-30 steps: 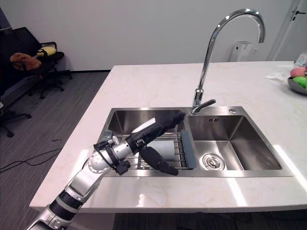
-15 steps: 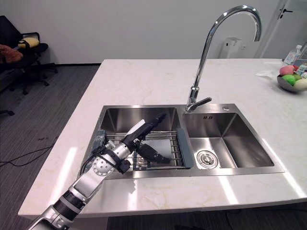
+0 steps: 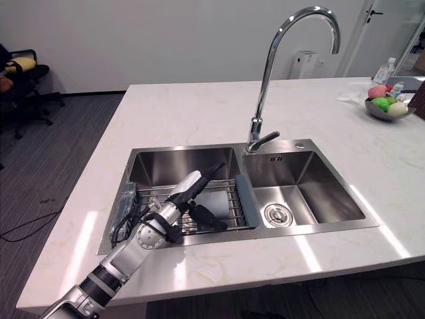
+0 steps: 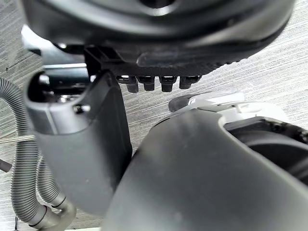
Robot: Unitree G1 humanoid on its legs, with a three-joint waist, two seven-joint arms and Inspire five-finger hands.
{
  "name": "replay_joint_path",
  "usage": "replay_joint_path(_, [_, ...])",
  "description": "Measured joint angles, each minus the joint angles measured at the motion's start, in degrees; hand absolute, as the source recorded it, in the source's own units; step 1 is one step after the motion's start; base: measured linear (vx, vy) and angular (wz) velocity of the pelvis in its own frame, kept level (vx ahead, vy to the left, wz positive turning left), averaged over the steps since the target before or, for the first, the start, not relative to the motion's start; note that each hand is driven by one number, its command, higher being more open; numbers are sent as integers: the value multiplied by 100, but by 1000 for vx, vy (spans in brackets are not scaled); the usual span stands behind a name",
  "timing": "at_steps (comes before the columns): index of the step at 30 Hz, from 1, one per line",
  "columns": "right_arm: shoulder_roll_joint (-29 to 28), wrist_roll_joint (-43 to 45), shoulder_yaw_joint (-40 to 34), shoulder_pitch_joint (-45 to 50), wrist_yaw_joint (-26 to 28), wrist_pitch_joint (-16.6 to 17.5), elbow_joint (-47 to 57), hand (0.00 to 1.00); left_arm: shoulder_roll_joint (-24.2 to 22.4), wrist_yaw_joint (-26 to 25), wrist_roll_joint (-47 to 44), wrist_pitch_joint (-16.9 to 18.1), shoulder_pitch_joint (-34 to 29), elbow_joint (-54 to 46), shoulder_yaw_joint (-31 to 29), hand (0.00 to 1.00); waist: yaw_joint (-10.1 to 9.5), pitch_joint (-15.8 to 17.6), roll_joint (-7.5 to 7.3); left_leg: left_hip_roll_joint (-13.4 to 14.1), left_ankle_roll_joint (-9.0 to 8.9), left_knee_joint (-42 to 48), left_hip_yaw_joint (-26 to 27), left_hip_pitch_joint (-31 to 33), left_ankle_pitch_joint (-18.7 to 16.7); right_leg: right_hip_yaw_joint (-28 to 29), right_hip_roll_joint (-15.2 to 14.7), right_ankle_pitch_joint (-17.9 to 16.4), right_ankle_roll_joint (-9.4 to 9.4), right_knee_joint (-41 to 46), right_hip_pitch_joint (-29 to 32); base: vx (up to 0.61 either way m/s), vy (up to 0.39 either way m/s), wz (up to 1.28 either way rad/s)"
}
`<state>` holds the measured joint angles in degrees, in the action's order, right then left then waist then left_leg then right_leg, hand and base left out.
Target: Walk over to the sink, pick up the cup, carry it to the dishwasher, place the cup inside the dishwasher, then close the dishwasher door
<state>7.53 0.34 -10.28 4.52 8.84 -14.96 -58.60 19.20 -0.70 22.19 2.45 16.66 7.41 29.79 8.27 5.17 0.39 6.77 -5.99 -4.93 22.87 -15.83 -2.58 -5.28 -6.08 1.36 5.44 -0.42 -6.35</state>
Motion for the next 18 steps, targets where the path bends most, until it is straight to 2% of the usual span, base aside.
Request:
replay_joint_path(10, [1, -3, 64, 19, -24, 20, 67, 100, 52, -163, 1082, -139, 151, 186, 273, 100, 64, -8, 5, -7, 0, 0, 62, -7, 0, 59, 6, 55, -5, -65, 5, -52, -38, -3])
replay_joint_path(18, [7, -52, 176, -11, -21, 15, 99, 100, 113, 337, 1374, -706, 374, 280, 457, 100, 191, -11, 11, -5, -11, 0, 90, 15, -7, 82, 16, 70, -5, -107, 21, -31, -41, -2])
